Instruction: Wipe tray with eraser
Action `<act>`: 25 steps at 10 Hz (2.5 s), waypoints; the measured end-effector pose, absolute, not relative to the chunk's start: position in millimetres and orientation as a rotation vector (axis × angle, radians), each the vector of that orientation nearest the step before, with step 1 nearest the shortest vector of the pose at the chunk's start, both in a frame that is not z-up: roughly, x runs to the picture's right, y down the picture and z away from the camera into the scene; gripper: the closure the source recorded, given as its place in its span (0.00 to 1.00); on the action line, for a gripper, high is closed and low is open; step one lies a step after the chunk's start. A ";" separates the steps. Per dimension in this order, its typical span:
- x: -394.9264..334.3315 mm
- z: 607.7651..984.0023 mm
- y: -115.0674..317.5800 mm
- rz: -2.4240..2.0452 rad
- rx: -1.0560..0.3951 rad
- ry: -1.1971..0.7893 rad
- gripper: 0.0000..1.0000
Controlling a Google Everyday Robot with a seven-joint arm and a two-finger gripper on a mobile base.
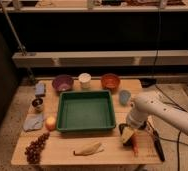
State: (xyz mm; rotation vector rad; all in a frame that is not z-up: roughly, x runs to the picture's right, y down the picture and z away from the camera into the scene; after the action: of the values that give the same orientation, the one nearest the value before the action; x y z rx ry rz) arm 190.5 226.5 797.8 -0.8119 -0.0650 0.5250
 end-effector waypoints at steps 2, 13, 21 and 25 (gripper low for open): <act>189.7 798.0 226.5 0.523 -0.813 -0.066 0.20; 190.2 793.6 236.1 0.560 -0.804 -0.081 0.44; 190.6 793.3 236.2 0.562 -0.804 -0.081 1.00; 190.8 793.3 235.0 0.564 -0.803 -0.084 1.00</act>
State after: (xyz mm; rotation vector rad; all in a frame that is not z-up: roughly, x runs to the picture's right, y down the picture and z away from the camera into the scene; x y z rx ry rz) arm 190.8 235.0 793.3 -0.8032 -0.0842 0.5641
